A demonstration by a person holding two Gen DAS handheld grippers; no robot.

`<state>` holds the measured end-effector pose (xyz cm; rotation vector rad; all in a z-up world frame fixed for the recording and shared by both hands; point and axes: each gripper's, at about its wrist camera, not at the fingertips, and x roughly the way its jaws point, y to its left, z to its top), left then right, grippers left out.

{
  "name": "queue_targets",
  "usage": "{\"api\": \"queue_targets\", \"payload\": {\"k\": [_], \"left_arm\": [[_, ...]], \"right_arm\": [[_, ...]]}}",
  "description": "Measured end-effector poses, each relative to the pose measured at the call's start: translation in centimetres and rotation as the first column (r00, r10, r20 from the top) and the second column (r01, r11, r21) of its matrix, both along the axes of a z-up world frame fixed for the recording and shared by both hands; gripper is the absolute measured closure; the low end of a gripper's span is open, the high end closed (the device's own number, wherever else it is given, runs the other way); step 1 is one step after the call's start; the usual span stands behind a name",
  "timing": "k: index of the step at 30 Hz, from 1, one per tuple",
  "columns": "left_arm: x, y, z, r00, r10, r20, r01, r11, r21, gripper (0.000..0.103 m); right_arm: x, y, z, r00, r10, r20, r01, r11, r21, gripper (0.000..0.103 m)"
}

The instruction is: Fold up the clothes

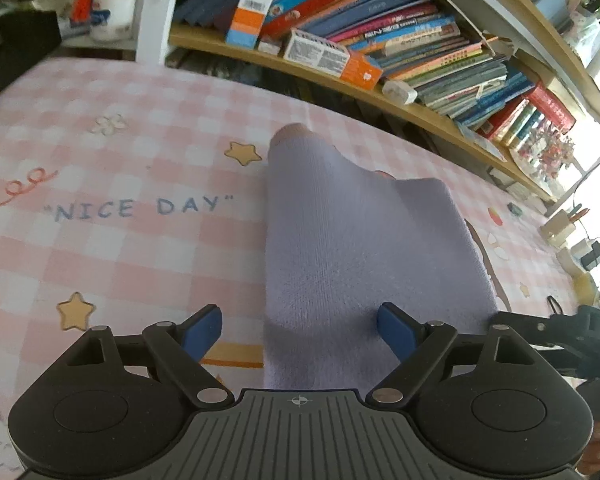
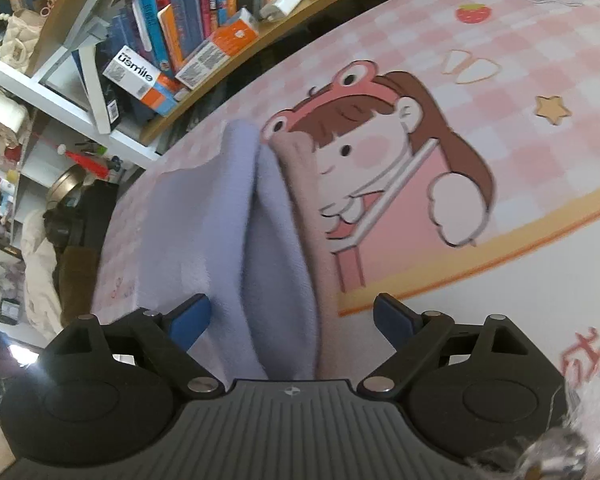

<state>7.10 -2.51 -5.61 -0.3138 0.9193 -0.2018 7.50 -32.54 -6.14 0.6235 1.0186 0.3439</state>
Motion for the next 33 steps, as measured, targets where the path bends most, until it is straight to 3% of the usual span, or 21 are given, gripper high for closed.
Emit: {"api": "queue_targets", "payload": {"k": [6,8,9,12,15,17,22,24,27,33], "left_arm": [[0.8,-0.2,-0.4,0.999,-0.036,-0.013,0.036,0.999,-0.023,0.016],[0.8,-0.2,-0.5,0.999,-0.045,-0.013,0.045,0.998,-0.033,0.017],[0.9,-0.2,-0.6,0.999,-0.052,-0.011,0.052,0.998,-0.04,0.022],[0.8,-0.3,-0.6,0.997,-0.075,0.001,0.075,0.996,-0.055,0.036],[0.9,-0.5,-0.6,0.998,-0.07,0.003,0.07,0.996,-0.052,0.037],[0.9,-0.5,-0.6,0.998,-0.068,0.0,0.068,0.996,-0.054,0.037],[1.1,-0.3,-0.5,0.997,-0.077,-0.008,0.076,0.995,-0.065,0.036],[1.2,-0.1,-0.5,0.997,-0.08,-0.01,0.079,0.994,-0.071,0.035],[1.2,0.1,-0.7,0.997,-0.082,-0.015,0.081,0.993,-0.083,0.034],[1.4,0.3,-1.0,0.996,-0.09,-0.024,0.087,0.991,-0.104,0.035]], "right_arm": [[1.1,2.0,0.0,0.999,0.028,0.04,-0.027,0.999,-0.037,0.018],[1.2,2.1,-0.2,0.998,0.03,0.048,-0.029,0.999,-0.029,0.031],[1.2,2.0,-0.3,0.999,0.022,0.042,-0.022,1.0,-0.02,0.047],[1.2,2.5,0.0,0.998,0.028,0.05,-0.025,0.999,-0.048,0.066],[-0.1,5.0,2.8,0.973,0.115,0.2,-0.076,0.978,-0.192,0.075],[-0.8,6.2,4.0,0.945,0.171,0.277,-0.109,0.968,-0.226,0.076],[0.0,5.5,2.5,0.975,0.105,0.194,-0.061,0.973,-0.221,0.07],[0.2,4.4,1.9,0.986,0.066,0.156,-0.034,0.979,-0.2,0.057],[0.4,3.2,1.2,0.992,0.042,0.119,-0.024,0.988,-0.153,0.046],[0.8,1.4,-1.2,1.0,0.007,0.007,-0.007,0.998,0.066,0.045]]}}
